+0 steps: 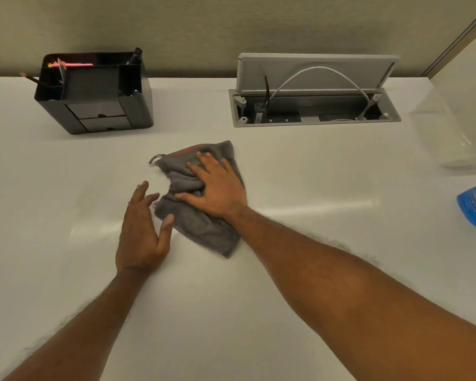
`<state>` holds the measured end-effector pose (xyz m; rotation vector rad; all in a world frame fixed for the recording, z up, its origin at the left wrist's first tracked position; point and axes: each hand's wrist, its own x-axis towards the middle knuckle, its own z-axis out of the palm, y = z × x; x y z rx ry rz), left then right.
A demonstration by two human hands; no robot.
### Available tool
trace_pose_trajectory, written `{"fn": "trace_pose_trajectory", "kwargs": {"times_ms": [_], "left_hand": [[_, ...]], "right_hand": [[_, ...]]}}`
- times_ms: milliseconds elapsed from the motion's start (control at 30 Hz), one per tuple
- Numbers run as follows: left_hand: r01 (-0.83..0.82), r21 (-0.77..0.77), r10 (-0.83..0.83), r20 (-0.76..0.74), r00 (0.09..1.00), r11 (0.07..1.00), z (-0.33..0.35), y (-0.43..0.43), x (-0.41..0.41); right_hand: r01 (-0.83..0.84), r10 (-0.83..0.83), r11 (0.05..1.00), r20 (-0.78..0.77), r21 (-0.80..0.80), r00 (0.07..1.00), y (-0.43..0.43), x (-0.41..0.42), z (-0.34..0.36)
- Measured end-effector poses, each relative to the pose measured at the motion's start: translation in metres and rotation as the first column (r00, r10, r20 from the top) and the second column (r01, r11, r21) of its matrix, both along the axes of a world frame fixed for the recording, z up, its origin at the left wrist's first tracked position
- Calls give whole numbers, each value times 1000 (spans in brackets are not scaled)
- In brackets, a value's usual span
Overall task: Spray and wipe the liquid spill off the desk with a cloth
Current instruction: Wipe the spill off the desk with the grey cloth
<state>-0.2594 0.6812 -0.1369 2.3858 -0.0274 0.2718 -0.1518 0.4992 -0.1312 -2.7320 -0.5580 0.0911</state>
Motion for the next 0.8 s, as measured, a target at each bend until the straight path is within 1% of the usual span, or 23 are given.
{"fn": "trace_pose_trajectory", "kwargs": {"times_ms": [100, 167, 267, 433, 500, 567, 700, 800], "left_hand": [[-11, -19, 11, 48, 999, 1000, 1, -1, -3], [-30, -29, 31, 63, 998, 999, 2, -1, -5], [-40, -17, 41, 72, 997, 999, 2, 0, -6], [-16, -27, 19, 121, 992, 1000, 0, 1, -7], [-9, -47, 15, 145, 989, 999, -3, 4, -7], [-9, -80, 20, 138, 990, 997, -3, 4, -6], [-21, -165, 37, 97, 995, 986, 3, 3, -5], [-77, -210, 95, 80, 992, 975, 7, 5, -1]], "right_hand": [[-82, 81, 992, 12, 97, 997, -1, -36, 1], [-67, 63, 984, 32, 167, 998, -14, -65, 0], [34, -48, 974, 60, 223, 997, -52, -105, -4], [257, -276, 947, 77, 193, 958, -135, -137, -3], [359, -378, 915, 78, 183, 923, -161, -137, 0], [439, -456, 882, 80, 171, 886, -179, -126, 1], [499, -513, 851, 56, 167, 857, -190, -79, 0], [537, -542, 840, 72, 84, 837, -189, -45, -1]]}}
